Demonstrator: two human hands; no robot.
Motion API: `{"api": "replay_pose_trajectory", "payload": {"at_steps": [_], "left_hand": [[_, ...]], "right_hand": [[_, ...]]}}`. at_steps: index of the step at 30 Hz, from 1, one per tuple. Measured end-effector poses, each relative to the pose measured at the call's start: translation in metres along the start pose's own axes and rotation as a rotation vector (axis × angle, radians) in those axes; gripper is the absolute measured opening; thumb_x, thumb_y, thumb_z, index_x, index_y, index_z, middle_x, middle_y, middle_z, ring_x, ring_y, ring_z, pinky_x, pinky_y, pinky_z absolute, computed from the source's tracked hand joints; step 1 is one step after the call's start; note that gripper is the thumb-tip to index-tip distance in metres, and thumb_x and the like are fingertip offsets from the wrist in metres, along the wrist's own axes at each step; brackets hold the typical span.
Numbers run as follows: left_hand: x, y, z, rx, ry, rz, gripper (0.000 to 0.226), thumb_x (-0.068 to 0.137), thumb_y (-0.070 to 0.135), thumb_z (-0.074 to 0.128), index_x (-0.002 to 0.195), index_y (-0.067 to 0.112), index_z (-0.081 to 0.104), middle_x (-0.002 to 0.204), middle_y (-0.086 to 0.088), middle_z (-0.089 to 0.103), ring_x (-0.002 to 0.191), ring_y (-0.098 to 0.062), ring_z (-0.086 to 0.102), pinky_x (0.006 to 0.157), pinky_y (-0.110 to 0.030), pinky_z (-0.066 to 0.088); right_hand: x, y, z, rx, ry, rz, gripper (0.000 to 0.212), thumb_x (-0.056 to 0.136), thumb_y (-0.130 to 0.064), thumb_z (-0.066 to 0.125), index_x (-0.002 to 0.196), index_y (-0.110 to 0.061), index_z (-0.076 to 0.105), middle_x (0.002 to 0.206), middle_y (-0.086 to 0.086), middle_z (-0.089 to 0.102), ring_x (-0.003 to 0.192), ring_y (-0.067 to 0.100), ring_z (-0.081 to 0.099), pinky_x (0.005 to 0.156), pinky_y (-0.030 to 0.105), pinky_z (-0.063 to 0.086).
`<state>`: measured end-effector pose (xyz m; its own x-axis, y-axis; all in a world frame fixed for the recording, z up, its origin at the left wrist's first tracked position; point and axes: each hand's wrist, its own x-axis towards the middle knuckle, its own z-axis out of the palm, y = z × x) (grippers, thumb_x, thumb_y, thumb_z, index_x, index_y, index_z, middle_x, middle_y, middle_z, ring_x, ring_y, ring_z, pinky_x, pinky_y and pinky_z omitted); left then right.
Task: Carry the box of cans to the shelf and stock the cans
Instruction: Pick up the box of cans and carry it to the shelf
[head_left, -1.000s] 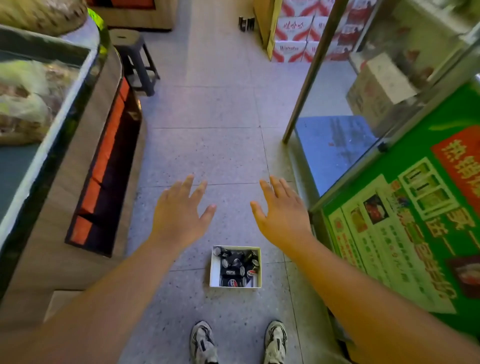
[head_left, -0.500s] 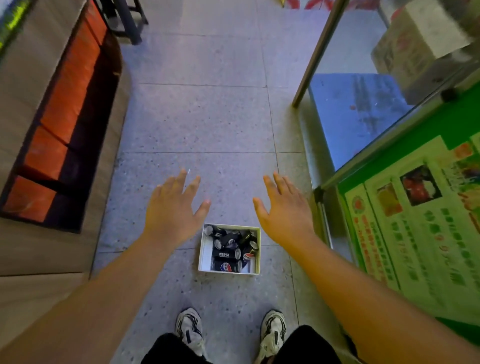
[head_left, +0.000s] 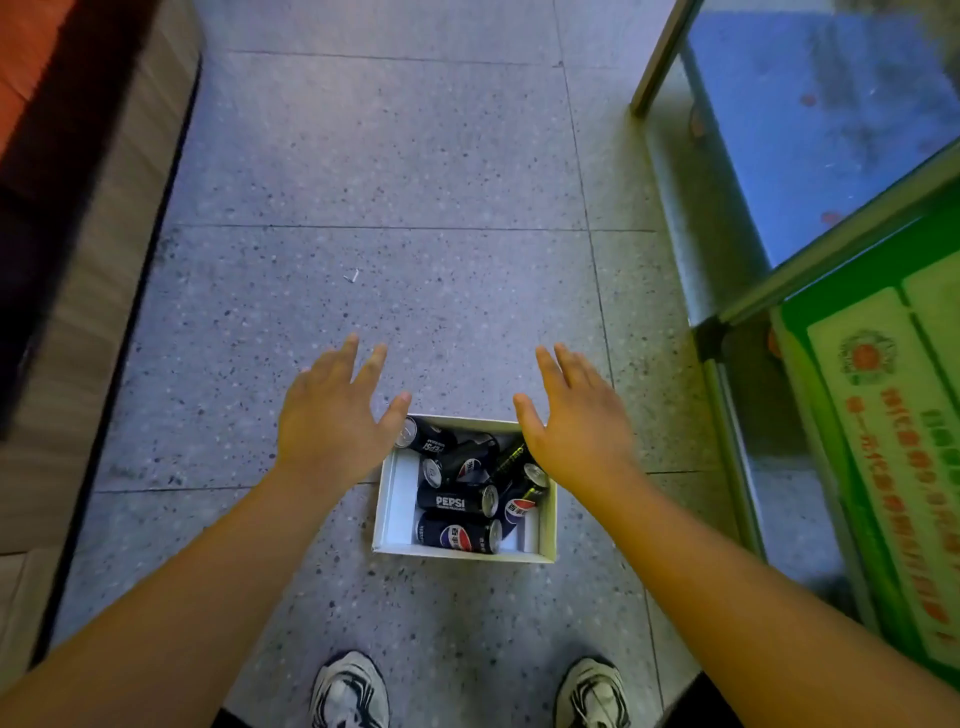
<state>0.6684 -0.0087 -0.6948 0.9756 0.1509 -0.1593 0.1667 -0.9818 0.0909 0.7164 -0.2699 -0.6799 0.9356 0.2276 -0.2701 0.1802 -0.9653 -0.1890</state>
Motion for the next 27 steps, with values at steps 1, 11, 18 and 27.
{"api": "replay_pose_trajectory", "payload": {"at_steps": [1,11,18,27], "left_hand": [[0.004,-0.001,0.016,-0.004,0.001,-0.003,0.071,0.092,0.064,0.03,0.152,0.025,0.03,0.16,-0.009,0.027,0.145,-0.031,0.028,0.114,-0.052,0.03],[0.024,-0.018,0.144,-0.075,-0.047,-0.077,0.076,0.091,0.066,0.034,0.155,0.028,0.019,0.163,-0.006,0.019,0.147,-0.029,0.023,0.115,-0.049,0.028],[0.01,-0.023,0.186,-0.123,-0.077,-0.123,0.078,0.091,0.066,0.033,0.154,0.024,0.018,0.161,-0.008,0.024,0.144,-0.03,0.03,0.112,-0.049,0.032],[-0.012,-0.026,0.225,-0.37,-0.212,-0.327,0.087,0.091,0.058,0.048,0.156,0.023,0.001,0.158,-0.008,0.03,0.142,-0.03,0.034,0.108,-0.049,0.038]], "right_hand": [[0.006,0.003,0.017,0.004,0.005,0.005,0.069,0.099,-0.06,0.025,0.158,-0.028,0.01,0.166,-0.001,0.009,0.153,0.02,0.007,0.121,0.044,0.017],[0.039,0.039,0.15,0.065,0.022,0.099,0.07,0.1,-0.056,0.031,0.157,-0.02,0.017,0.164,0.003,0.019,0.151,0.022,0.015,0.119,0.043,0.025],[0.03,0.058,0.195,0.198,0.026,0.214,0.066,0.1,-0.05,0.039,0.155,-0.018,0.022,0.16,0.004,0.028,0.146,0.023,0.027,0.113,0.046,0.034],[0.015,0.07,0.238,0.692,0.004,0.45,0.066,0.102,-0.038,0.046,0.156,-0.016,0.017,0.159,0.007,0.031,0.144,0.026,0.034,0.115,0.044,0.034]]}}
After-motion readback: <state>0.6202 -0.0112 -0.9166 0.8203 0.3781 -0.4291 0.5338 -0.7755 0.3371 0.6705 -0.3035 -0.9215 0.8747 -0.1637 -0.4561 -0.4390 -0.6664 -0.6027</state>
